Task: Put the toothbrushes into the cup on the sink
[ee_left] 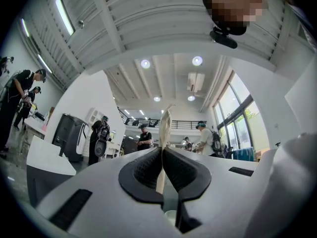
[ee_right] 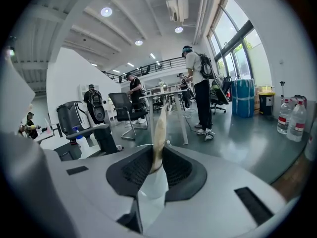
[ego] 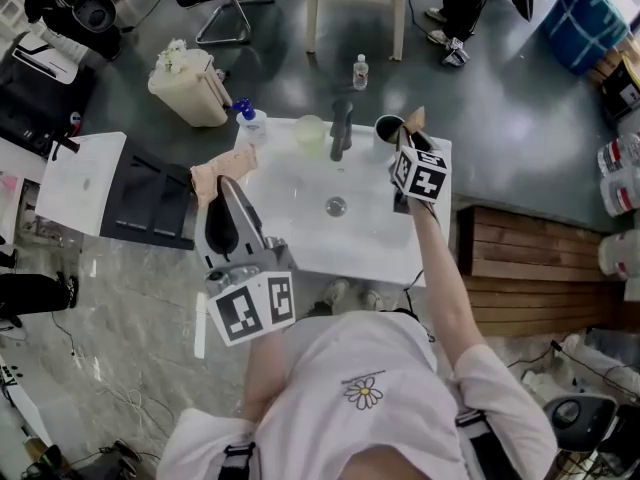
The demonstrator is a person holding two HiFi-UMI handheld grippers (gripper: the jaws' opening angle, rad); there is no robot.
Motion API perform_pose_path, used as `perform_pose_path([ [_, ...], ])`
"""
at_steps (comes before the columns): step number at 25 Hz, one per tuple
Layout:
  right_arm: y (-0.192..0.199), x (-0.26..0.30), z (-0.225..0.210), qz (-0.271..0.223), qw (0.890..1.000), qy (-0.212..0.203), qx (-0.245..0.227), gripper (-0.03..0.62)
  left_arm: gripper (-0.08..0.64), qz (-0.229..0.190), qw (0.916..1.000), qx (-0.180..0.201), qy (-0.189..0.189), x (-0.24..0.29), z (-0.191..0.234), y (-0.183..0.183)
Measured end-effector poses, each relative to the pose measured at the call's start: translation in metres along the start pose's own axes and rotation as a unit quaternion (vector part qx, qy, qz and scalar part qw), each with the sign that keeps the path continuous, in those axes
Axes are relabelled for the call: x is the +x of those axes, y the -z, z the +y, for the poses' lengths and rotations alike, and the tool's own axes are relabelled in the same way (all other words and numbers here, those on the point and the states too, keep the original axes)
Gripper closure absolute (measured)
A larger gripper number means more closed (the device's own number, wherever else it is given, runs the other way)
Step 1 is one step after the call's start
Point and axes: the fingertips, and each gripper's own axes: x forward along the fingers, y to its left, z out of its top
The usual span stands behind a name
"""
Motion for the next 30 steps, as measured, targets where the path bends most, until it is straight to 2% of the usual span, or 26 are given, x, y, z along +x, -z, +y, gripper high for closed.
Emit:
perform_pose_path([
  [5, -0.001, -0.001, 0.003, -0.005, 1.0, -0.004, -0.004, 0.546, 0.538, -0.001, 1.0, -0.002, 0.001, -0.003, 0.001, 0.001],
  [8, -0.016, -0.008, 0.006, -0.02, 1.0, -0.008, -0.007, 0.549, 0.538, 0.001, 1.0, -0.005, 0.0, -0.002, 0.002, 0.001],
  [17, -0.123, -0.065, 0.017, -0.118, 0.992, -0.044, 0.025, 0.551, 0.538, -0.003, 0.9998, -0.019, 0.01, 0.004, -0.007, -0.001],
  [21, -0.172, -0.108, 0.027, -0.19, 0.979, -0.068, 0.032, 0.551, 0.538, -0.006, 0.9996, -0.023, 0.017, 0.007, -0.013, -0.002],
  [24, -0.197, -0.147, 0.036, -0.25, 0.965, -0.076, 0.017, 0.552, 0.538, -0.01, 0.9994, -0.024, 0.021, 0.009, -0.016, -0.004],
  [30, -0.197, -0.221, 0.062, -0.338, 0.938, -0.07, -0.039, 0.554, 0.538, -0.022, 0.9993, -0.021, 0.022, 0.009, -0.018, -0.015],
])
